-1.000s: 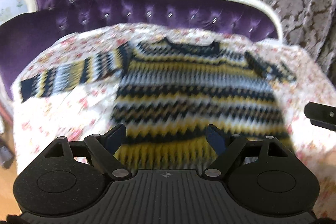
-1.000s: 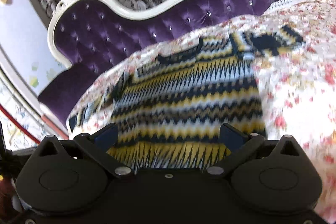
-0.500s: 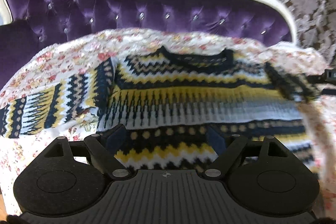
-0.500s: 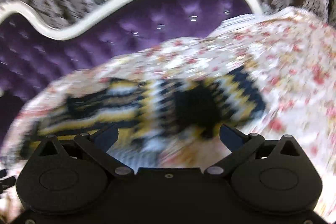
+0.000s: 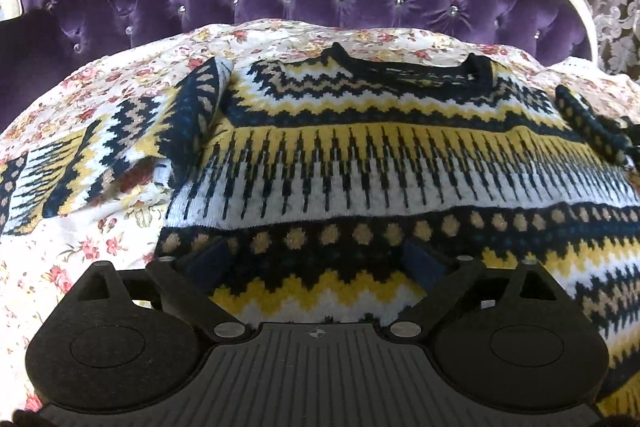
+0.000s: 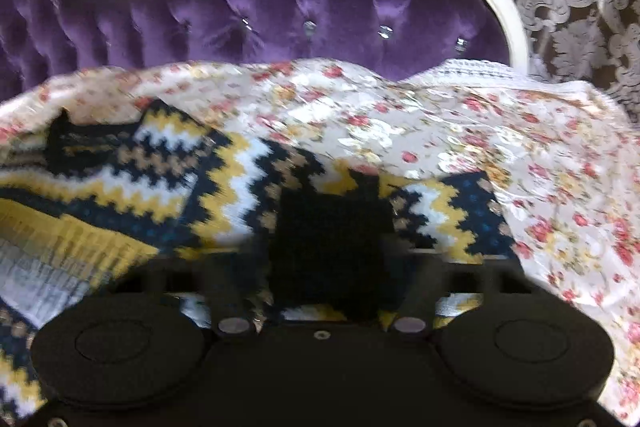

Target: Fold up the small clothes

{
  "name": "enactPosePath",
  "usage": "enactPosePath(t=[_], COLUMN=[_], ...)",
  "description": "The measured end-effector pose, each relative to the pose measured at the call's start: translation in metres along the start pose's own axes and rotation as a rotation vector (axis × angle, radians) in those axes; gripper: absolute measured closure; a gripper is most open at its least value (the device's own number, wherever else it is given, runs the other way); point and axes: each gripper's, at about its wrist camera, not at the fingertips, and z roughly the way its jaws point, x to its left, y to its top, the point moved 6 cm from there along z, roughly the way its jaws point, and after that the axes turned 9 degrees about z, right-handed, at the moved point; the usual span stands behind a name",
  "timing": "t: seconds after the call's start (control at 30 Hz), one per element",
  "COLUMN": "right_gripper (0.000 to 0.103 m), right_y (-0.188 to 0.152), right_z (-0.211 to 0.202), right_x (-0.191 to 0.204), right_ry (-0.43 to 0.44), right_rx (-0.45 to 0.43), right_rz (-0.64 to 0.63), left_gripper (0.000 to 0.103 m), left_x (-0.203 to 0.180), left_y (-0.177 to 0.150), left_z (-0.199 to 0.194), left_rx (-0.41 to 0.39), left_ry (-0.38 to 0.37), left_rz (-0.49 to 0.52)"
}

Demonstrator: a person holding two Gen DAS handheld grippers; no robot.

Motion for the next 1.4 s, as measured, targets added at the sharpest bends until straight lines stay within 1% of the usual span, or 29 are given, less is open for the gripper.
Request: enactPosePath(t=[0.1,0.2,0.3,0.37,0.43,0.53,0.6,0.7,0.77,0.83,0.9,0.97,1.07,1.1,1.17,1.2,1.23,1.27,1.33,1.37,1.4], right_gripper=[0.089,0.089,0.089,0.089,0.089,0.089,0.089,0.089,0.089,0.089,0.089,0.088,0.088,0.087,0.081,0.076,0.074,0.070,0.036,0.029,0.027], right_y=[0.011,0.030,0.057,0.078,0.095,0.114,0.120,0.118,0.112,0.101,0.088,0.075,0.058,0.052,0.040,0.035,0.031,0.027,0.023,0.021,0.019], right_z=[-0.010,-0.029,-0.057,-0.077,-0.092,-0.109,-0.114,-0.112,-0.105,-0.091,-0.076,-0.062,-0.039,-0.038,-0.036,-0.035,-0.032,-0.030,-0.031,-0.032,-0.034], right_x=[-0.014,-0.026,-0.022,-0.004,0.019,0.067,0.104,0.157,0.187,0.216,0.241,0.260,0.282,0.287,0.294,0.297,0.301,0.303,0.302,0.299,0.296], right_ry=[-0.002,-0.009,0.048,0.102,0.175,0.303,0.396,0.518,0.579,0.636,0.667,0.675,0.684,0.684,0.683,0.684,0.687,0.690,0.703,0.704,0.696], right_rx=[0.010,-0.008,-0.028,-0.050,-0.064,-0.071,-0.068,-0.050,-0.033,0.004,0.035,0.065,0.114,0.122,0.133,0.138,0.145,0.152,0.146,0.134,0.121], right_rz=[0.079,0.132,0.194,0.200,0.205,0.207,0.204,0.203,0.210,0.237,0.250,0.253,0.265,0.264,0.254,0.248,0.244,0.241,0.238,0.233,0.225], left_gripper=[0.008,0.008,0.008,0.008,0.008,0.008,0.008,0.008,0.008,0.008,0.008,0.008,0.008,0.008,0.008,0.008,0.008,0.008,0.008,0.008,0.008], left_x=[-0.001,0.000,0.003,0.007,0.012,0.021,0.028,0.039,0.046,0.053,0.060,0.067,0.076,0.079,0.083,0.085,0.086,0.088,0.090,0.091,0.092], left_y=[0.001,0.002,0.001,-0.002,-0.005,-0.010,-0.012,-0.016,-0.018,-0.021,-0.024,-0.027,-0.032,-0.032,-0.036,-0.037,-0.039,-0.040,-0.042,-0.042,-0.042], left_z=[0.002,0.002,-0.005,-0.012,-0.020,-0.033,-0.041,-0.050,-0.055,-0.059,-0.062,-0.065,-0.068,-0.068,-0.070,-0.069,-0.069,-0.068,-0.069,-0.068,-0.070], left_rx=[0.000,0.009,0.016,0.017,0.011,-0.004,-0.014,-0.025,-0.030,-0.032,-0.032,-0.030,-0.028,-0.025,-0.021,-0.018,-0.016,-0.014,-0.011,-0.011,-0.013], left_ry=[0.000,-0.009,-0.034,-0.047,-0.054,-0.054,-0.051,-0.042,-0.030,-0.020,-0.013,-0.005,0.005,0.007,0.012,0.014,0.017,0.018,0.019,0.019,0.019], left_rz=[0.004,0.002,-0.013,-0.028,-0.043,-0.055,-0.064,-0.074,-0.075,-0.081,-0.092,-0.100,-0.109,-0.113,-0.117,-0.119,-0.121,-0.123,-0.127,-0.131,-0.134])
